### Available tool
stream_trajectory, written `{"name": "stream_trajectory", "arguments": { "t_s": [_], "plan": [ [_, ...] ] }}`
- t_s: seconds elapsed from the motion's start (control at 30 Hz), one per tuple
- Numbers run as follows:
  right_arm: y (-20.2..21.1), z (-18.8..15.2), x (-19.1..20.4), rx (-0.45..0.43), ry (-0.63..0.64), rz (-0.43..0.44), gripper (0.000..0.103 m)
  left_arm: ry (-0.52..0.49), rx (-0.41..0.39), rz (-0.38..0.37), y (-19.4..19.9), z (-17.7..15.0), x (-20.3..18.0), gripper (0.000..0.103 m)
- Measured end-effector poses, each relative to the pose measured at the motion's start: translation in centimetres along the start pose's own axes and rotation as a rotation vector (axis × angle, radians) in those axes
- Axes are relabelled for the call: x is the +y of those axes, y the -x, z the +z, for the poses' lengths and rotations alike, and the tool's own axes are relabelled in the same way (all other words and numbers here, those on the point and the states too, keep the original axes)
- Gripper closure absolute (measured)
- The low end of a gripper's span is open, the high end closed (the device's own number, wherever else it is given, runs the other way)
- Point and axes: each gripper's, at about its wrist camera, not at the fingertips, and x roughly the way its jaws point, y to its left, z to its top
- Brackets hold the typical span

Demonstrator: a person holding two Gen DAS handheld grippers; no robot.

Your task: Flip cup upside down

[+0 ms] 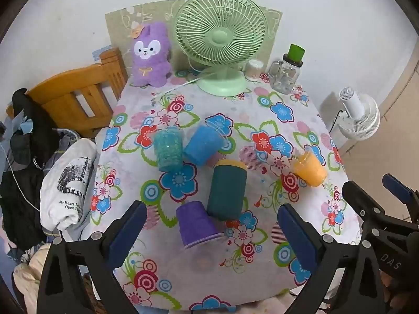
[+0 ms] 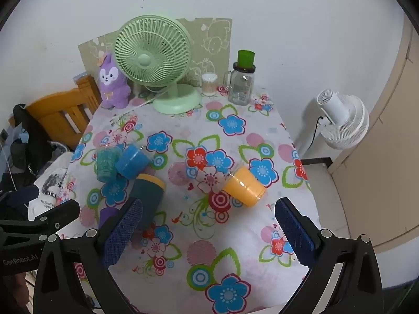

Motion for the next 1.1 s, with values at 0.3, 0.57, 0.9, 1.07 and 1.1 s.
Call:
{"name": "stream_trajectory", "arguments": {
  "t_s": [0.3, 0.57, 0.9, 1.07, 1.1],
  "plan": [
    [1.0, 0.0, 1.3, -0.022, 0.060, -0.008, 0.001, 0.050, -0.022, 0.028, 1.4, -0.7, 1.1, 0.002],
    [1.2, 0.0, 1.4, -0.014, 0.052, 0.002, 0.001, 0.041, -0.032, 0.037, 1.9, -0.5, 0.9, 0.002],
    [1.2, 0.1, 0.8, -0.006, 0.031, -0.001, 0.001, 0.030, -0.038, 0.040, 1.8, -0.6, 0.7, 0.002],
    [1.5, 0.2, 0.7, -0.010, 0.029, 0.009, 0.001, 0.028, -0.038, 0.043, 1.7, -0.4, 0.6, 0.002],
    [1.6, 0.3, 0.7, -0.013, 0.031, 0.013, 0.001, 0.026, -0.040, 0.045, 1.7, -0.4, 0.6, 0.002]
  ]
}}
